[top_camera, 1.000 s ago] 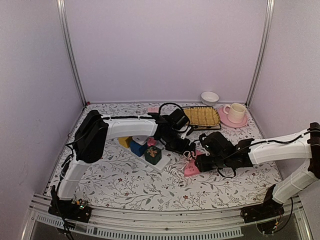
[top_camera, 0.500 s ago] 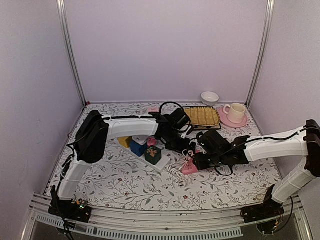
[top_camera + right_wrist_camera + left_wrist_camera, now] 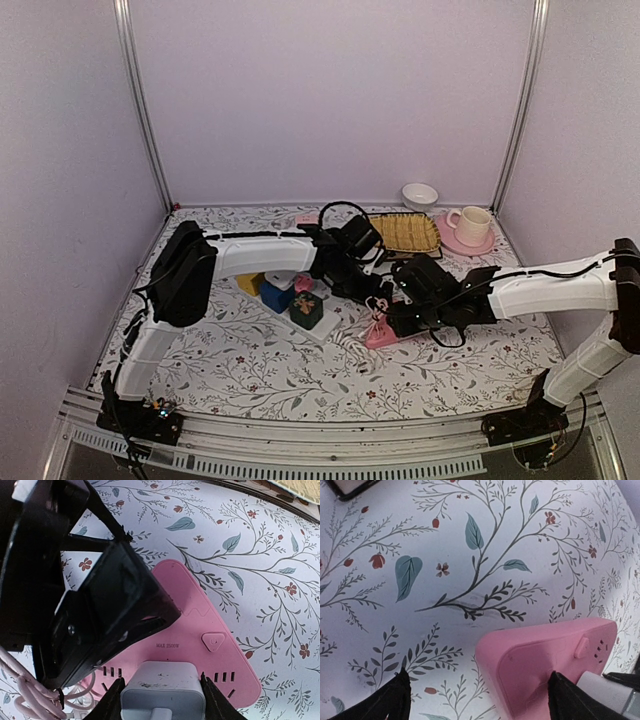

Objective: Pull the plug off the socket

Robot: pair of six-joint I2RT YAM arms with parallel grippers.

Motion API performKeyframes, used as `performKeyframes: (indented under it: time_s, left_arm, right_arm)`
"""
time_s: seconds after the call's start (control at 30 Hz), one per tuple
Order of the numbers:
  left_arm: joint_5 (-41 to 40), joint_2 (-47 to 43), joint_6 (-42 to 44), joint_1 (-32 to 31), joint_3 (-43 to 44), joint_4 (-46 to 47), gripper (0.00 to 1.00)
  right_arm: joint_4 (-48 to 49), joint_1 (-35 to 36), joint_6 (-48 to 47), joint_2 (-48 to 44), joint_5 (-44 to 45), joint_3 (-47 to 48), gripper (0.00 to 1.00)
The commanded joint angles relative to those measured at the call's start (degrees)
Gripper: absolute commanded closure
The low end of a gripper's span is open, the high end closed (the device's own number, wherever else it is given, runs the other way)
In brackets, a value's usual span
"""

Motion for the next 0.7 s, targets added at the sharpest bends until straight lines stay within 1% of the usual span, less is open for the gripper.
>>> performKeyframes:
  time_s: [0.0, 0.5, 0.67]
  left_arm:
    - [-6.1, 3.7, 1.5, -0.9, -4.0, -6.6, 0.05]
    - [-6.4, 4.3, 1.4, -1.7, -6.0, -5.7, 0.05]
    - [-6.5, 4.5, 1.2, -1.7, -6.7, -5.4, 0.05]
  right_arm:
    - [4.3, 0.7, -0.2, -1.9, 1.8, 4.6, 0.68]
    - [0.4, -2.9, 1.9, 4.0, -5.3, 7.1, 0.68]
    - [-0.3, -3.0, 1.8, 4.1, -4.9, 8.7, 0.69]
